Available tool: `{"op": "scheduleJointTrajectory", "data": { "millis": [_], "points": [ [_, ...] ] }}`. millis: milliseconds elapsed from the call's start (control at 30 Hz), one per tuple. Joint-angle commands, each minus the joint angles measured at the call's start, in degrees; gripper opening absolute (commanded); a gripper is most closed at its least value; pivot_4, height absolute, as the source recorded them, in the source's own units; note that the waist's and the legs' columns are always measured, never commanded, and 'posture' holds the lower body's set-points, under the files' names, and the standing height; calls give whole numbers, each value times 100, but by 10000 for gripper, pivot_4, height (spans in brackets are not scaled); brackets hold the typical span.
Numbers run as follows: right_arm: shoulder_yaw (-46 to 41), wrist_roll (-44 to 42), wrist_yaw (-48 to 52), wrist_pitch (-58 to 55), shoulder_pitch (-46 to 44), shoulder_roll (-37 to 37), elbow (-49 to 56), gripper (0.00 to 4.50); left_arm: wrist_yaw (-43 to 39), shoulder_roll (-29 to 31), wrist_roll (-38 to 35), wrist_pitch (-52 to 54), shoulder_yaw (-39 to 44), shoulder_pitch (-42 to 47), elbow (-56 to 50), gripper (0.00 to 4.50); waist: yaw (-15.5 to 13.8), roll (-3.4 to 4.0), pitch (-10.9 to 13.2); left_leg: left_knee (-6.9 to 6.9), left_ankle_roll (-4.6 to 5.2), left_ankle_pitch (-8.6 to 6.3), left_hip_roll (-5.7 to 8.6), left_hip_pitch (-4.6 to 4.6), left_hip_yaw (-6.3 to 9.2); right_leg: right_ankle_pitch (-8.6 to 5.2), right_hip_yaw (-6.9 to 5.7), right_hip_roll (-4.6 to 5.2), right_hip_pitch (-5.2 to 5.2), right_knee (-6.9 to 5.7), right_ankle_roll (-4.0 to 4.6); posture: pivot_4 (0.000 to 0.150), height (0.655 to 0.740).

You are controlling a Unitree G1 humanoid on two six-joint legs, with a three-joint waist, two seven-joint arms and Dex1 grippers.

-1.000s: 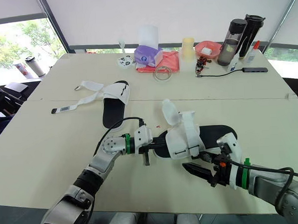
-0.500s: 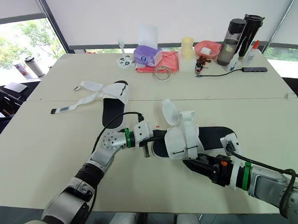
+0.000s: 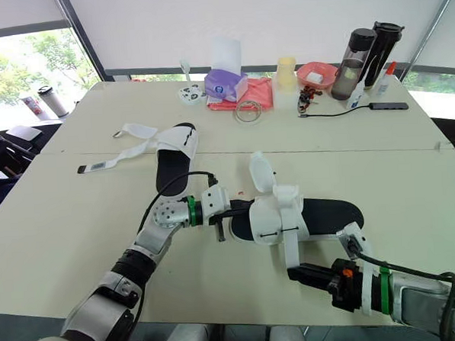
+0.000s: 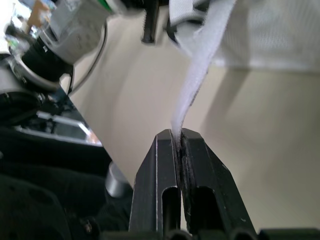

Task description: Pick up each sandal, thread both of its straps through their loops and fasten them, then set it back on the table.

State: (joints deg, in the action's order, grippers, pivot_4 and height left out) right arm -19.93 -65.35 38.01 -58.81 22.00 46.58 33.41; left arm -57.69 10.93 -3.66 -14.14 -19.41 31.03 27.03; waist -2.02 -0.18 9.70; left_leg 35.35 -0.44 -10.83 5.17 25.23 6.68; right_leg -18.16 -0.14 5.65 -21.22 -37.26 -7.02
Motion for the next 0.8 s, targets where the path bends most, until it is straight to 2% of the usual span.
{"op": "scheduleJointTrajectory", "data": {
  "millis": [33,200,333,467,567,800],
  "points": [
    [133,190,130,137,58,57,194,209,-511,95,-419,744,-100,-260,-755,0,-3,0,0,-2,0,0,0,0,1,0,0,0,-1,0,0,1500,7400],
    [257,325,141,233,102,-15,205,209,-783,477,-201,1298,-358,-510,-1155,0,-6,4,-2,-3,0,0,-3,-1,1,0,0,-1,-1,-1,3,1500,7400],
    [294,373,166,276,149,-17,208,209,-408,649,529,1357,-690,-364,-762,0,-14,6,-17,-2,0,0,-3,-5,1,-1,0,0,3,2,4,1500,7400],
    [271,384,194,304,172,-4,213,209,141,459,763,1721,-724,-140,-646,0,-27,6,-28,-2,-2,-1,-2,-44,1,-11,0,4,31,13,22,1500,7400],
    [176,335,218,293,216,31,256,209,52,558,825,2054,-859,-132,-957,0,-8,-6,-37,-3,-20,-14,-4,-82,0,-14,10,13,81,29,25,1500,7400],
    [-110,156,477,188,454,290,444,209,-326,1006,1015,2289,-1263,-164,-1407,0,53,-1,-63,-27,-19,-15,-6,-74,-6,-19,12,23,69,33,28,1500,7400]
  ]
}}
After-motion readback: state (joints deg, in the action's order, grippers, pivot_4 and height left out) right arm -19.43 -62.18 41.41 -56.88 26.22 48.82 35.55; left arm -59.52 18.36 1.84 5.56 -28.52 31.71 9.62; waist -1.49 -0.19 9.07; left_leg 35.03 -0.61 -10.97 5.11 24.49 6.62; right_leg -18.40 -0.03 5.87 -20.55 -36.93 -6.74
